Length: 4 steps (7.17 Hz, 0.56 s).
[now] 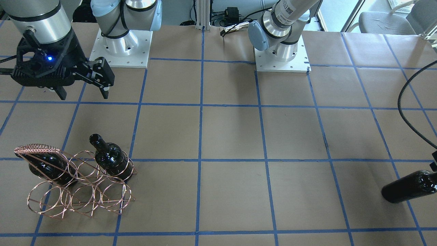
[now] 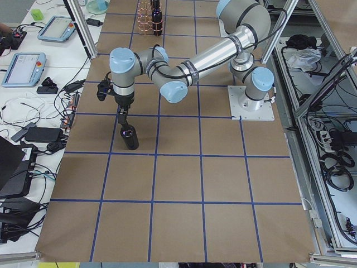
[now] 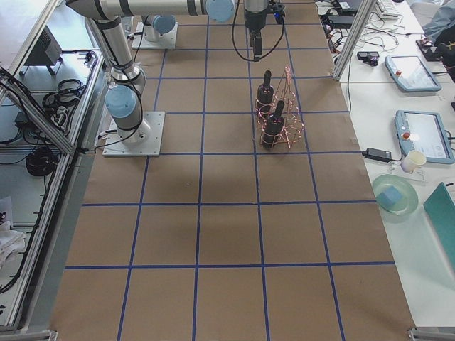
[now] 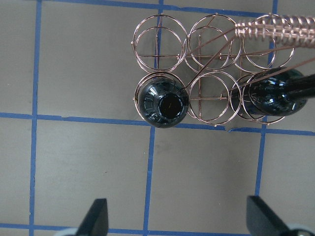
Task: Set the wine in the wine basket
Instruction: 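Lower the left gripper over the bottle neck and close on it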
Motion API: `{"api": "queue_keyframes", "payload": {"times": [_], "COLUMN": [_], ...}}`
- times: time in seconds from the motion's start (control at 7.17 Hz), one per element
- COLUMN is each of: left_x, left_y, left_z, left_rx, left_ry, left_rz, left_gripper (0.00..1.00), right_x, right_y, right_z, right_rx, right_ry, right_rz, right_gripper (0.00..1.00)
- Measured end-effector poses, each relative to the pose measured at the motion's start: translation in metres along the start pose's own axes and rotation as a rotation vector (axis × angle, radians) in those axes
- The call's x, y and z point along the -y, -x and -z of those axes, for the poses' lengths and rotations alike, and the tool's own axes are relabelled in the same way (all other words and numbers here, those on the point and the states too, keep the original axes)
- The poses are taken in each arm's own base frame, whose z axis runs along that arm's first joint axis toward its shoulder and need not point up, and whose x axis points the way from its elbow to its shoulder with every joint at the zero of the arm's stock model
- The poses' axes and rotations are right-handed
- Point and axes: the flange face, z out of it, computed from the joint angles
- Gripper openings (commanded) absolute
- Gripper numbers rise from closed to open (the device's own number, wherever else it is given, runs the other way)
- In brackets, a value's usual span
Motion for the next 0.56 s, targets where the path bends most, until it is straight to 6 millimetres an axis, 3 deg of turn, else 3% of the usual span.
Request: {"api": "queue_keyframes", "payload": {"times": [0.56], "left_x": [0.0032], "left_y": [0.0057], "left_z": [-0.0103], "left_rx": [0.005], "left_ry": [0.013], "left_rz": [0.009], "left_gripper": [0.74], "right_x": [0.0], "right_y": [0.0], "right_z": [0.0], "right_rx": [0.0], "right_ry": [0.0], "right_rz": [0.001], "right_gripper": [1.0]}}
